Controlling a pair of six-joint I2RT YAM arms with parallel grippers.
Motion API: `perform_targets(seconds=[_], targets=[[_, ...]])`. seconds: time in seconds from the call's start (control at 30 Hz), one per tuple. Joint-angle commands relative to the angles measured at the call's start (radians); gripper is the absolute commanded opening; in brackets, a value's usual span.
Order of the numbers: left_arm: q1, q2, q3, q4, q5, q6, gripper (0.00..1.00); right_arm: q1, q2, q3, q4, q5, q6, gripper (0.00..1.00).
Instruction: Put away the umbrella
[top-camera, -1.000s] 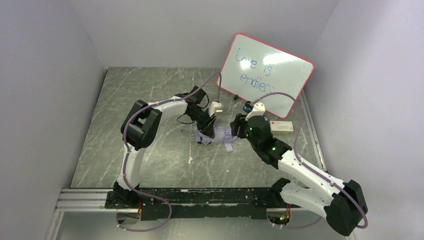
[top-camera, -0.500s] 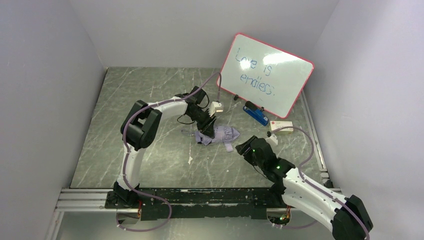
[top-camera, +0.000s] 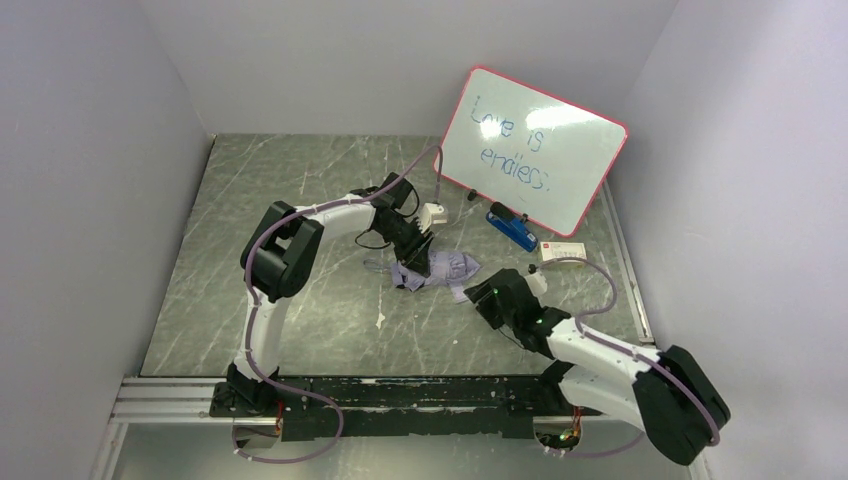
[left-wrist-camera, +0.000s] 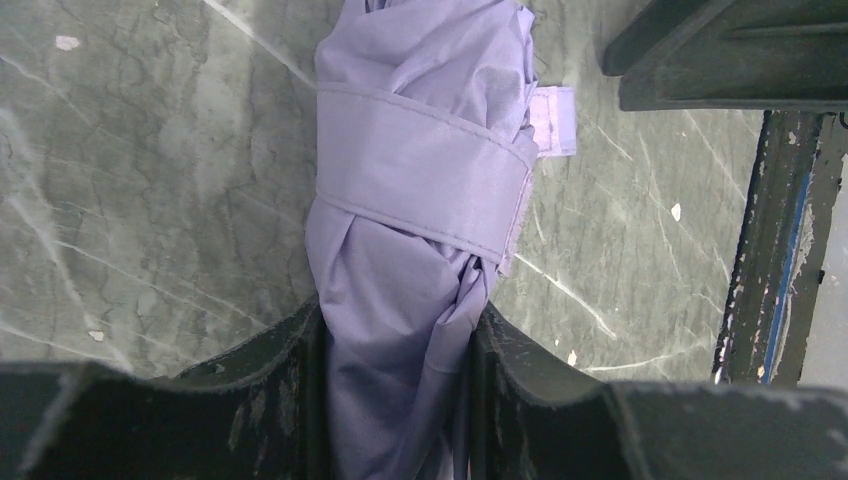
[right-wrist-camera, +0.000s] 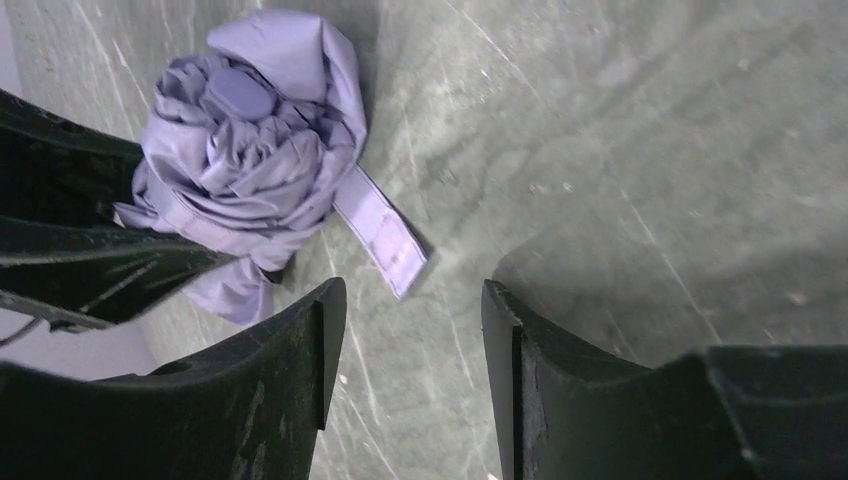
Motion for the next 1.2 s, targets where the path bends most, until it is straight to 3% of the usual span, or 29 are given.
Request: perform_targets(seconds=[0.0,0.3,0.57,0.93,1.17], targets=[[-0.031,0.137,-0.085,-0.024,-0.307,0.011,0.05,-0.045,0.102,-0.005,0.083,-0.068,-0.024,0.56],[-0.031,0.134,-0.089,-0.023,-0.307,0.013,0.05,-0.048,0.184,-0.034,0.142,-0.079,0.083,0.55],[-0.031,0.135,-0.087,-0.024,-0.308,0.013,0.05,-0.049,0.333,-0.047,0.356,-0.149,0.02,0.53],[-0.031,0.141,-0.082,-0.03,-0.307,0.018,0.05,-0.052,0.341,-0.008,0.392,-0.113,-0.173,0.5],[-0.031,0.142,-0.081,-0.032,-0.307,0.018,0.05,-0.065,0.337,-0.018,0.357,-0.081,-0.182,0.36]])
